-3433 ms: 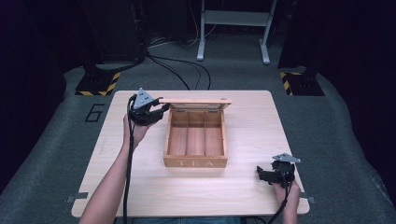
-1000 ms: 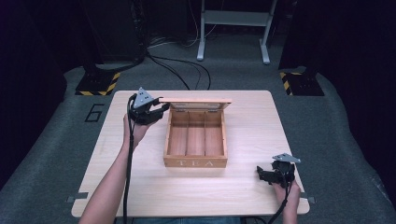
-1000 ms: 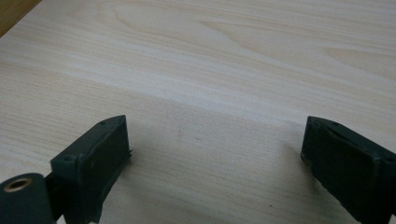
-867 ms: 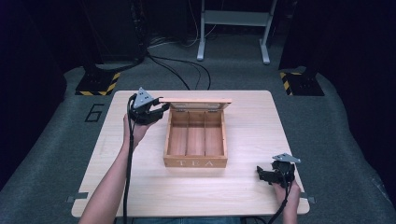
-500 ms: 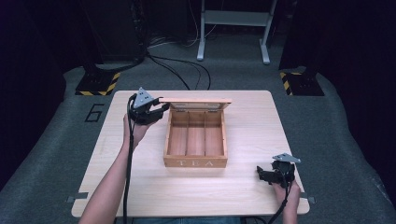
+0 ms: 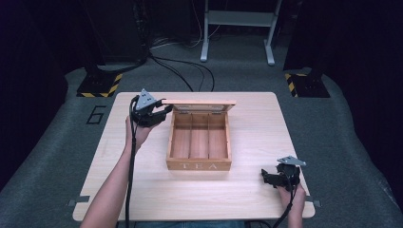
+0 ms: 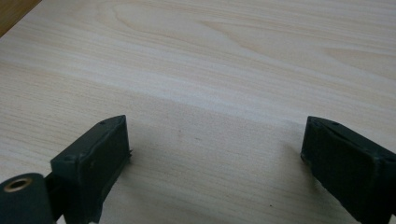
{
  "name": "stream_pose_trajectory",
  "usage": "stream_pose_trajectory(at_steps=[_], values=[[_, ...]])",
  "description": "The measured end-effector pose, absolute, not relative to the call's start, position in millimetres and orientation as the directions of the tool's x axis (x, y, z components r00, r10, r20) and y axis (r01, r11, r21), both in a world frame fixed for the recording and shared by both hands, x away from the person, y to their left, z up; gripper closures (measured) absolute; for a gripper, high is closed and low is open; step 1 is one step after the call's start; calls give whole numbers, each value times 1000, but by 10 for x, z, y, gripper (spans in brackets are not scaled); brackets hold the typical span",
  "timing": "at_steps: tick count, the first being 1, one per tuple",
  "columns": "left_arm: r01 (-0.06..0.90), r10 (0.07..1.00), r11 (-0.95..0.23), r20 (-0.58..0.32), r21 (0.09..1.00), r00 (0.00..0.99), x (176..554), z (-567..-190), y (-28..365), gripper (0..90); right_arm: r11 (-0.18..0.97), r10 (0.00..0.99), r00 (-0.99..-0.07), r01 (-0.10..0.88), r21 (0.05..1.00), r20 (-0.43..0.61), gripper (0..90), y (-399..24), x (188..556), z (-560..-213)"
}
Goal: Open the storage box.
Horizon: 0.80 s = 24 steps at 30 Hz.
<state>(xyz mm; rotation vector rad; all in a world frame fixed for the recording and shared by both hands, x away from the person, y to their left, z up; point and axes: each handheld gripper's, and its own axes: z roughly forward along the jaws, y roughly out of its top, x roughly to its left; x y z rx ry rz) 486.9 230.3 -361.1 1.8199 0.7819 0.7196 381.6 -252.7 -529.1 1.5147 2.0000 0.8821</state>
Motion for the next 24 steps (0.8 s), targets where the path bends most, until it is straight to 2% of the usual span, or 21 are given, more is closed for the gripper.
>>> stream_pose_trajectory(at_steps=[24], values=[[189, 777, -312, 136, 931, 614, 4827, -3632, 2294, 607, 180, 962, -274, 654, 735, 8, 73, -2527, 3816, -5291]])
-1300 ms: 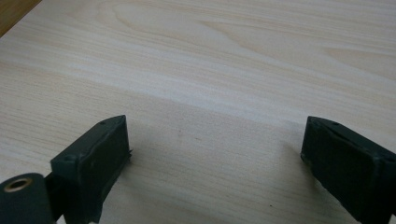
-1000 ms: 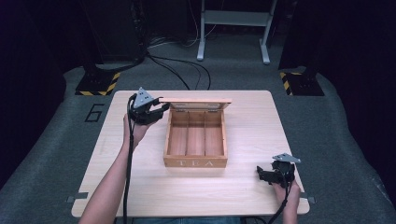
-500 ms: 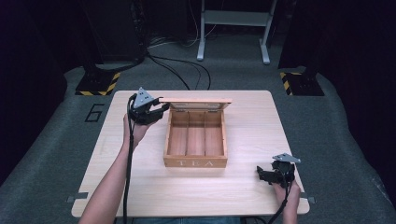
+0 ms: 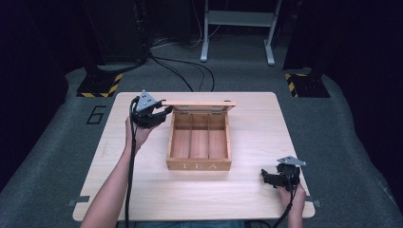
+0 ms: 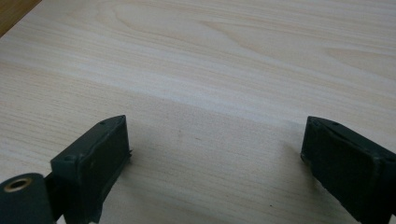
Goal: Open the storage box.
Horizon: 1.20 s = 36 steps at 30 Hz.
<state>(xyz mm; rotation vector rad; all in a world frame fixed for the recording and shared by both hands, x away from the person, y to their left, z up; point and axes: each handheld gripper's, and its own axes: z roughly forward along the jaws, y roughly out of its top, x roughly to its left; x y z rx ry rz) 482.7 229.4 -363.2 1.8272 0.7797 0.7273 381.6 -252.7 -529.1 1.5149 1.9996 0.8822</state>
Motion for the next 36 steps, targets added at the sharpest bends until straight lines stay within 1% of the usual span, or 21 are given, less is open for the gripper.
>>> stream_pose_trajectory(at_steps=[8, 17, 21, 24, 26, 33, 36], values=[[184, 776, -319, 145, 930, 615, 4766, -3680, 2299, 603, 177, 963, -271, 655, 735, 9, 74, -2524, 3816, -5291], [199, 775, -310, 125, 930, 620, 4669, -3775, 2313, 588, 175, 963, -269, 655, 735, 10, 74, -2522, 3815, -5291], [205, 770, -304, 113, 930, 628, 4616, -3847, 2315, 566, 175, 963, -268, 656, 735, 10, 74, -2521, 3814, -5290], [219, 766, -305, 102, 927, 635, 4578, -3892, 2303, 530, 176, 963, -270, 655, 735, 10, 74, -2522, 3814, -5291], [210, 768, -320, 123, 924, 628, 4532, -3940, 2280, 517, 178, 963, -271, 654, 735, 8, 74, -2523, 3815, -5292], [224, 761, -339, 126, 914, 637, 4411, -4147, 2280, 486, 192, 961, -278, 654, 732, -3, 74, -2532, 3814, -5292], [244, 758, -328, 100, 913, 645, 4388, -4230, 2296, 463, 192, 961, -278, 654, 732, -3, 74, -2531, 3814, -5292]])
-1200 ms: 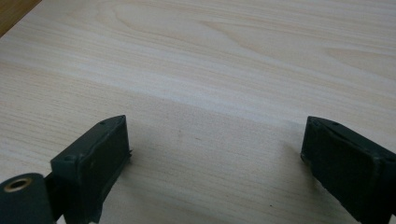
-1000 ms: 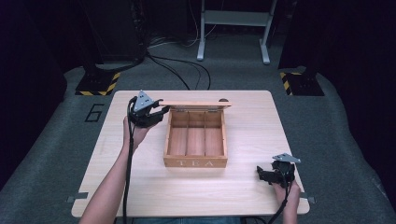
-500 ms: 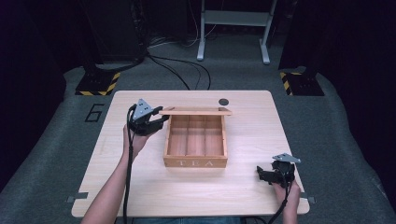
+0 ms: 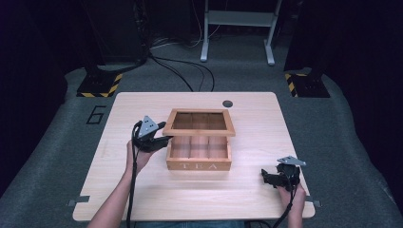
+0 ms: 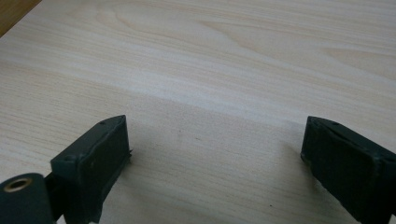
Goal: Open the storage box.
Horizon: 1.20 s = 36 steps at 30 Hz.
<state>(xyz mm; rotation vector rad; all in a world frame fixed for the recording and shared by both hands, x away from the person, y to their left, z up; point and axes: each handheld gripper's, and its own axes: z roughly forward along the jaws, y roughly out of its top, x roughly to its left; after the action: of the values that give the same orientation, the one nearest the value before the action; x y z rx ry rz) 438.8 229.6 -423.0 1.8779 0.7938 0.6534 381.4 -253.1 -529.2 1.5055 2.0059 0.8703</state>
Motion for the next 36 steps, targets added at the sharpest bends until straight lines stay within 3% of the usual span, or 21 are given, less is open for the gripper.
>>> stream_pose_trajectory(at_steps=[12, 26, 36], values=[[314, 759, -280, 9, 907, 651, 4338, -4440, 2327, 365, 192, 960, -279, 653, 733, -3, 76, -2532, 3813, -5293], [379, 736, -309, -32, 872, 676, 4331, -4672, 2345, 246, 192, 960, -279, 652, 733, -4, 76, -2531, 3813, -5292], [412, 724, -317, -62, 854, 687, 4328, -4798, 2361, 221, 192, 960, -279, 652, 733, -4, 76, -2532, 3813, -5292]])
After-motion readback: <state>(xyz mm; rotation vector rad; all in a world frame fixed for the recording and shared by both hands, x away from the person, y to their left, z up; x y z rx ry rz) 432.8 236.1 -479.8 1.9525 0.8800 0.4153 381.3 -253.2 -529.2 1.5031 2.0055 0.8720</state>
